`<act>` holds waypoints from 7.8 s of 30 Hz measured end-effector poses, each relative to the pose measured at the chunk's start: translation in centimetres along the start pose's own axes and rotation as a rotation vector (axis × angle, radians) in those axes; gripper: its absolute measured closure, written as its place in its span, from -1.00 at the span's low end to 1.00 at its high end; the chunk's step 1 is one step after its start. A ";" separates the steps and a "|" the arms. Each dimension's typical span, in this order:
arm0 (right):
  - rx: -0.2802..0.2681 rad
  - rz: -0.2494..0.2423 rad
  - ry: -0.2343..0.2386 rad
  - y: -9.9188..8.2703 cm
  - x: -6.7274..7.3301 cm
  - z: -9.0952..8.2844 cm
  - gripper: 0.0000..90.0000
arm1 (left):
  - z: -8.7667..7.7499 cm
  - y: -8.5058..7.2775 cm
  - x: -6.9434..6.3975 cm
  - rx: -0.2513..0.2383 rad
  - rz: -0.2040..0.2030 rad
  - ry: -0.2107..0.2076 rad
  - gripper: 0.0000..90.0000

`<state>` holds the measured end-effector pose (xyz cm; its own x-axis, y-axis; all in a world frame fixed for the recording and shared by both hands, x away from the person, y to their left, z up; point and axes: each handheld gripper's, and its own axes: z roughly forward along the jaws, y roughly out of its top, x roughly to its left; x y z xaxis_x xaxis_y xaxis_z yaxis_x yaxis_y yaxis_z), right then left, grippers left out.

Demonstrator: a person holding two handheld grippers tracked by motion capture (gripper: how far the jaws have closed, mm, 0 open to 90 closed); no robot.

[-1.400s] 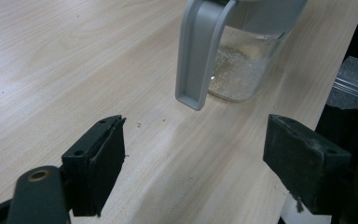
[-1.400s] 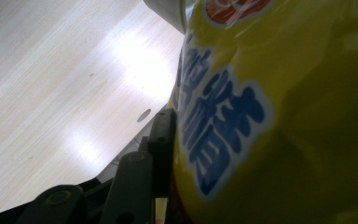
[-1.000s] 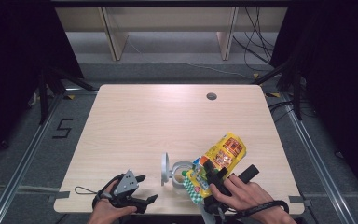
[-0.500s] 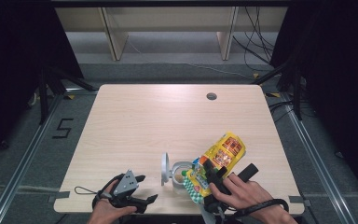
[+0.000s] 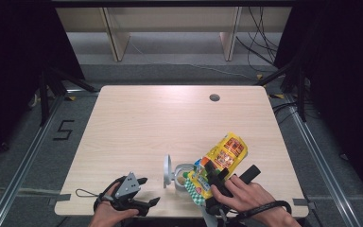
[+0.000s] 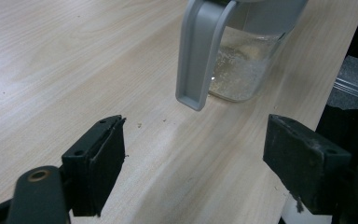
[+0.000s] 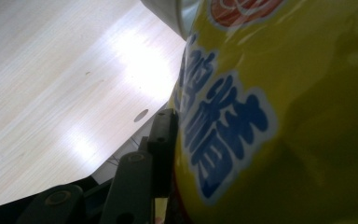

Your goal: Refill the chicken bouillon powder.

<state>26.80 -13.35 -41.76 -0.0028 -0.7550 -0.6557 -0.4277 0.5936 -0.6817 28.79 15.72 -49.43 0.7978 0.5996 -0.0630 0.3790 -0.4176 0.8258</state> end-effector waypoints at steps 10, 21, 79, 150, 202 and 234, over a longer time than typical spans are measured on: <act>0.000 0.017 0.018 0.4 0.4 0.2 0.48 | 0.1 -0.1 -0.1 -0.010 -0.004 0.002 -0.55; 0.001 0.013 0.019 0.2 0.3 0.2 0.48 | 0.1 0.0 -0.1 -0.003 -0.006 -0.002 -0.55; 0.008 0.015 0.018 0.1 0.6 -0.1 0.48 | 0.0 0.0 0.0 -0.006 0.001 0.003 -0.55; 0.001 0.012 0.008 0.0 0.5 -0.2 0.49 | 0.0 0.0 0.1 -0.010 -0.001 0.000 -0.55; -0.005 -0.012 0.017 -0.1 0.4 -0.1 0.49 | 0.0 0.0 0.0 -0.016 -0.009 0.005 -0.55; -0.013 0.011 0.006 -0.2 0.4 0.0 0.50 | 0.0 0.0 0.0 -0.017 -0.005 0.006 -0.55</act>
<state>26.86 -13.79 -41.86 -0.0136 -0.7499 -0.6614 -0.4392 0.5987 -0.6699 28.81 15.73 -49.45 0.7931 0.6058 -0.0633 0.3744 -0.4029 0.8352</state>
